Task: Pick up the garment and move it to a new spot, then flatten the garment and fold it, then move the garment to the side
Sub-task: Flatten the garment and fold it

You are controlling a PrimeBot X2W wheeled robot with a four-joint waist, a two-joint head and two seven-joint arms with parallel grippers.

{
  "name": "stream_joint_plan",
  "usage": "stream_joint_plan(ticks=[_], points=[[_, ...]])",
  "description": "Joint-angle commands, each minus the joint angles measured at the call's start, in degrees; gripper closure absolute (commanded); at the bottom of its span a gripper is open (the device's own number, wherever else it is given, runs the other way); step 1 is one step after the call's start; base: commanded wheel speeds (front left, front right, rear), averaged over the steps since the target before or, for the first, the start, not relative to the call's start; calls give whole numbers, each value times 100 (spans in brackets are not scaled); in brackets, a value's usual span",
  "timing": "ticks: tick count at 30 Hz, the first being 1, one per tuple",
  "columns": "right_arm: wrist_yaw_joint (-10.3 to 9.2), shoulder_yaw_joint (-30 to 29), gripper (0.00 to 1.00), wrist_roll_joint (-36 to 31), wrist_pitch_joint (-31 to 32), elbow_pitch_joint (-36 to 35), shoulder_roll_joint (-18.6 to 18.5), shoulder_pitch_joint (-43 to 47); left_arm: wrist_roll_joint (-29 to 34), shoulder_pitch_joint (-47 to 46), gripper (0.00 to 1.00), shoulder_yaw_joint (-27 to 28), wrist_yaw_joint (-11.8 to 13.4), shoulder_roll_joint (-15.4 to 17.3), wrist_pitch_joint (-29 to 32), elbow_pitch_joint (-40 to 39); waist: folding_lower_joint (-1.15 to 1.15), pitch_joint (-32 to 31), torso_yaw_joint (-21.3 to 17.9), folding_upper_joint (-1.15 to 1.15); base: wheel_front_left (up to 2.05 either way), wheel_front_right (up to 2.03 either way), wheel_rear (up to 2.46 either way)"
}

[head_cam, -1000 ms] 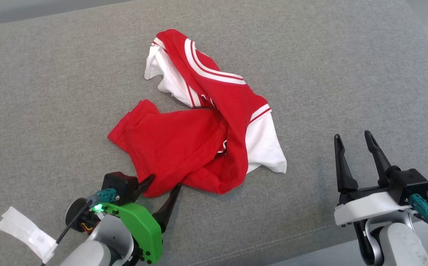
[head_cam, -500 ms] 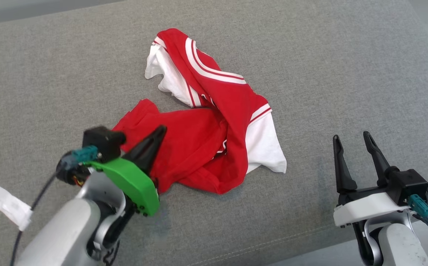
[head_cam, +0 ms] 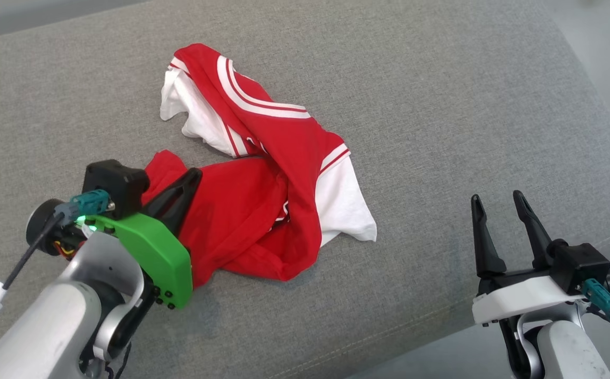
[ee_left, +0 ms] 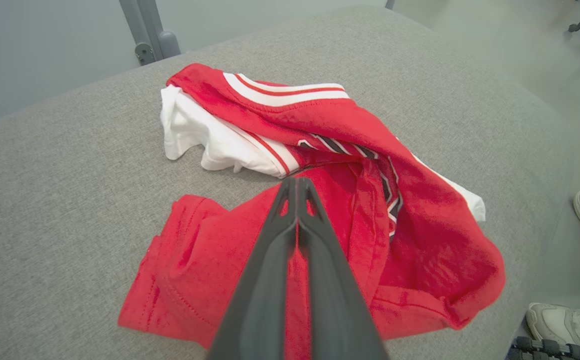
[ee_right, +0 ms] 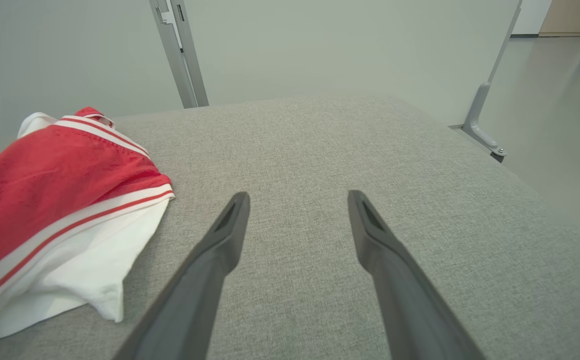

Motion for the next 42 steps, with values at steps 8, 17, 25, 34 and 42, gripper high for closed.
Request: stream_joint_plan(ticks=[8,17,25,34,42], points=[[-6,-128,0,-43,-18,-38,0,-16,228,610,0,-379,186,-21,-34,-19,0,102,67,0,0,0,0],[-6,-104,0,-37,-18,-45,-1,-112,198,831,0,-653,185,-198,-55,313,0,253,290,0,0,0,0],[-6,-44,0,-4,-18,-16,-1,-170,174,704,100,-623,141,-279,-205,666,0,289,241,0,0,0,0],[-6,-90,0,67,-18,-3,-1,-80,-379,22,100,-187,-66,-111,297,-535,0,289,164,0,0,0,0],[-6,-2,0,180,-18,-21,0,-275,-806,-1400,100,855,-48,556,1139,-824,0,523,27,0,0,0,0]])
